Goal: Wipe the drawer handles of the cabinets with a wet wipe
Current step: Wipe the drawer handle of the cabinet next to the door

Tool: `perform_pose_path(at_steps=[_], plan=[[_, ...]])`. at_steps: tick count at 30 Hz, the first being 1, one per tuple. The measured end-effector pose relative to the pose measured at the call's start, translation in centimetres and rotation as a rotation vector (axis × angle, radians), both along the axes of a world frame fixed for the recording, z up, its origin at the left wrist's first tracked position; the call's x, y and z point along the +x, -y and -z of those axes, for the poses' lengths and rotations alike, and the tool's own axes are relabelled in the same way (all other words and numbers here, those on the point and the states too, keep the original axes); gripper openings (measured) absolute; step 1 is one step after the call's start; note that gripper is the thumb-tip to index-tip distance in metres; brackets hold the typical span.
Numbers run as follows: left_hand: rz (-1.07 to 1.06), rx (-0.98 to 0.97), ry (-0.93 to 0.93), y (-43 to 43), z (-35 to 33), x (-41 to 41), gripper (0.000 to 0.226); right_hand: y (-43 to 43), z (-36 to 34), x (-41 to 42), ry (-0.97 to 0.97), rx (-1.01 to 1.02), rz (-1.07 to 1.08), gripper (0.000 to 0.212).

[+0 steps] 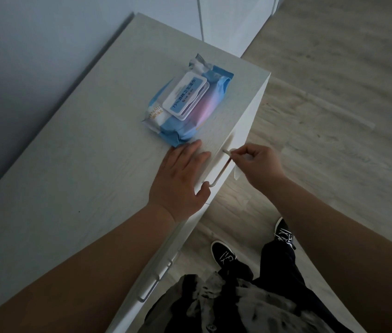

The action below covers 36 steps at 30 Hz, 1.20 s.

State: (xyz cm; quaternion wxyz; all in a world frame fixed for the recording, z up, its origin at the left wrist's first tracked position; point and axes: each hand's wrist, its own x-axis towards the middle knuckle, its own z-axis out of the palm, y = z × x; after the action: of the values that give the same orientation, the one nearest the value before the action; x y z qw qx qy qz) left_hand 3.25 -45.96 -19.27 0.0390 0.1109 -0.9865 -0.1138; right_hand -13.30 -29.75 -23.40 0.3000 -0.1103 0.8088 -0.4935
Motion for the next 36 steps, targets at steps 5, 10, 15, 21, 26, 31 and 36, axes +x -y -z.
perform_pose_path(at_steps=[5, 10, 15, 21, 26, 31, 36], plan=[[0.006, -0.007, 0.006, 0.2, 0.2, -0.1, 0.063, 1.7, -0.9, -0.5, 0.026, 0.029, 0.015, 0.011], [0.006, -0.018, 0.023, 0.2, 0.2, 0.0, 0.063, 1.7, -1.1, -0.6, 0.077, 0.035, 0.039, 0.011], [0.005, -0.002, 0.022, 0.3, 0.3, -0.1, 0.063, 0.2, -0.7, 0.1, 0.081, 0.038, 0.060, 0.010], [0.020, -0.014, 0.040, 0.3, 0.3, -0.1, 0.064, 1.8, -1.5, -0.2, -0.010, 0.095, 0.015, 0.011], [0.013, -0.017, 0.016, 0.2, 0.1, -0.1, 0.062, 0.3, -0.8, 0.5, 0.009, 0.067, 0.027, 0.008], [0.001, -0.004, 0.031, 0.2, 0.0, -0.1, 0.062, 1.3, -1.4, -0.6, -0.019, 0.075, -0.026, 0.006], [-0.019, -0.016, 0.046, -0.1, -0.3, -0.3, 0.063, 1.6, -1.1, -0.9, 0.007, 0.070, -0.034, 0.011]])
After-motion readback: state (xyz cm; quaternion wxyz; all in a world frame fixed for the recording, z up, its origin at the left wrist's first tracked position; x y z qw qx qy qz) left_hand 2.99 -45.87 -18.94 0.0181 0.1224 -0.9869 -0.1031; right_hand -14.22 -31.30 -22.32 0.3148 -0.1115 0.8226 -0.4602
